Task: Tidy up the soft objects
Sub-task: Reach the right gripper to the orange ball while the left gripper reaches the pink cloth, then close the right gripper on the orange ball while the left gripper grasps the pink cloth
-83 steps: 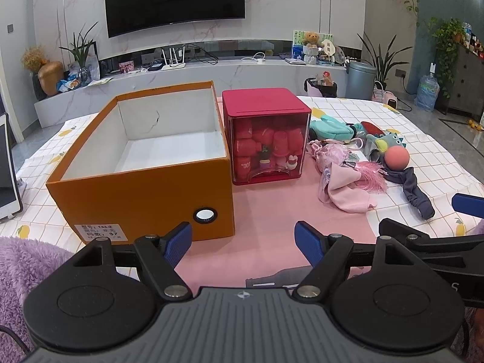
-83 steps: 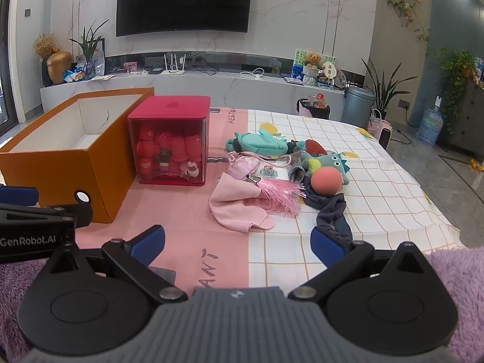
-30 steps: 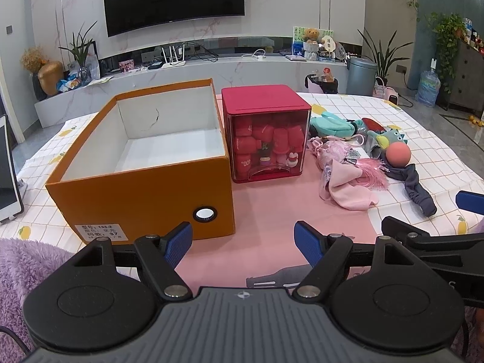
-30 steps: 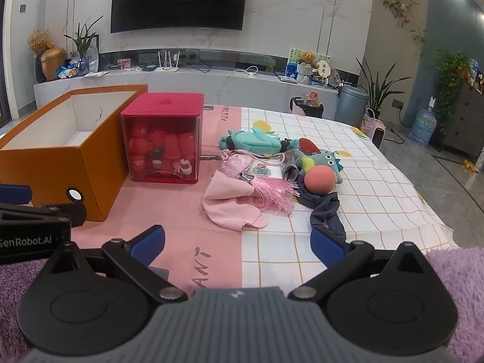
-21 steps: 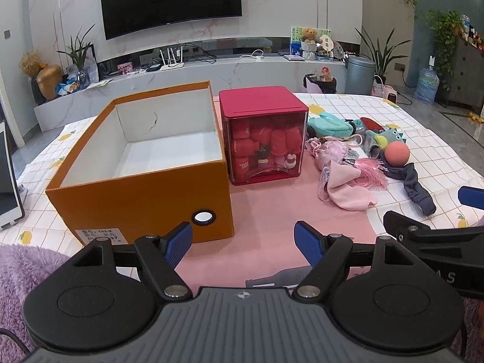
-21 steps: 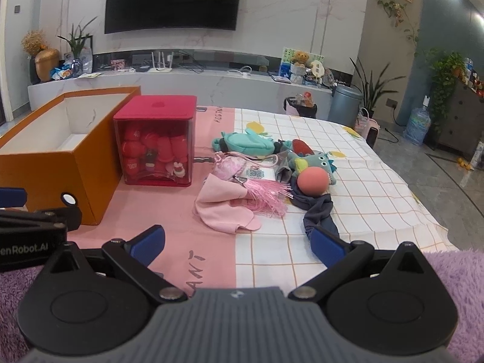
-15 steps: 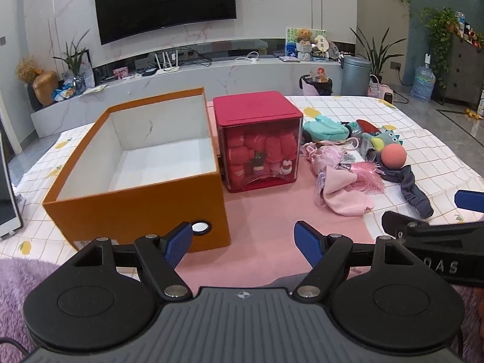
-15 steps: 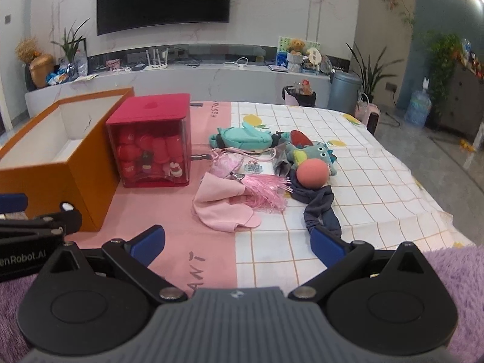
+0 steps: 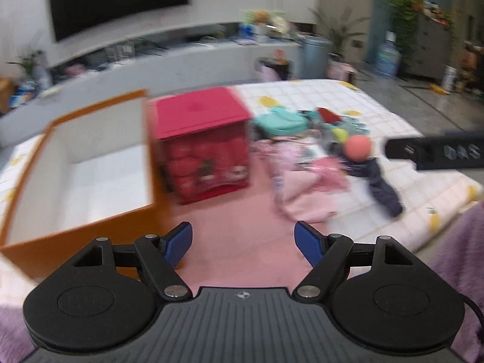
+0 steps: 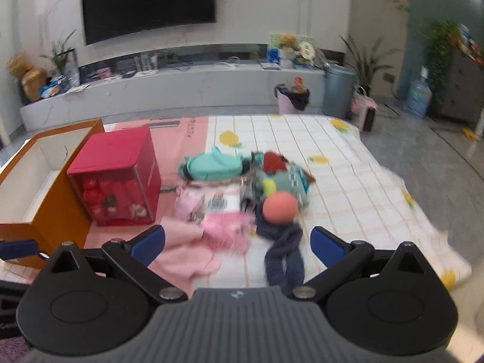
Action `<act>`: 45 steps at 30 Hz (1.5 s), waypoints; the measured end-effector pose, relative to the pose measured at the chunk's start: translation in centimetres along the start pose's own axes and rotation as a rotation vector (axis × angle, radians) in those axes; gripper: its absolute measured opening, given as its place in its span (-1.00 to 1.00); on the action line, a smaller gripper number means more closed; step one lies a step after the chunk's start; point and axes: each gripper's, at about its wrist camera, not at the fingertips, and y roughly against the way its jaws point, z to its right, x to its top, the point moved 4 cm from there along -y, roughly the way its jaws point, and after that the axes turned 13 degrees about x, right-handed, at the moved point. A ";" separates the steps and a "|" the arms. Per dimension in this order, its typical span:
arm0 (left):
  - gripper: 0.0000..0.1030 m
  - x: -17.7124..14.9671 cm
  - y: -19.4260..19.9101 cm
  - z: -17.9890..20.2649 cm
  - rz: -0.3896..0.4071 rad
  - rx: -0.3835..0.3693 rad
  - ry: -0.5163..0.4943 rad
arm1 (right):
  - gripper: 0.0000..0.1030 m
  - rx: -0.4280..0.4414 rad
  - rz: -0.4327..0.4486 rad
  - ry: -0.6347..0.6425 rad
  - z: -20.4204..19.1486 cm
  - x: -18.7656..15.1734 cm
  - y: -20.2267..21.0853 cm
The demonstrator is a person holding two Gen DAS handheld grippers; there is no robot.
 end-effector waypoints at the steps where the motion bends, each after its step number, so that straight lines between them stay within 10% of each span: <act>1: 0.79 0.4 -0.3 0.4 -0.010 -0.036 -0.009 | 0.95 -0.007 -0.013 0.018 0.4 0.6 -0.5; 13: 0.79 3.7 -6.4 6.4 -0.063 -0.273 -0.197 | 0.93 0.113 -0.198 -0.204 6.6 6.1 -10.8; 17: 0.79 3.4 -8.5 7.9 -0.047 -0.269 -0.232 | 0.59 0.041 -0.240 -0.271 8.2 5.6 -13.9; 35: 0.68 2.8 -13.7 7.7 0.012 -0.362 -0.104 | -0.02 -0.014 -0.365 -0.178 10.3 1.4 -18.1; 45: -0.20 2.5 -14.8 7.3 0.025 -0.382 -0.099 | -0.03 -0.023 -0.315 -0.205 10.8 1.9 -16.5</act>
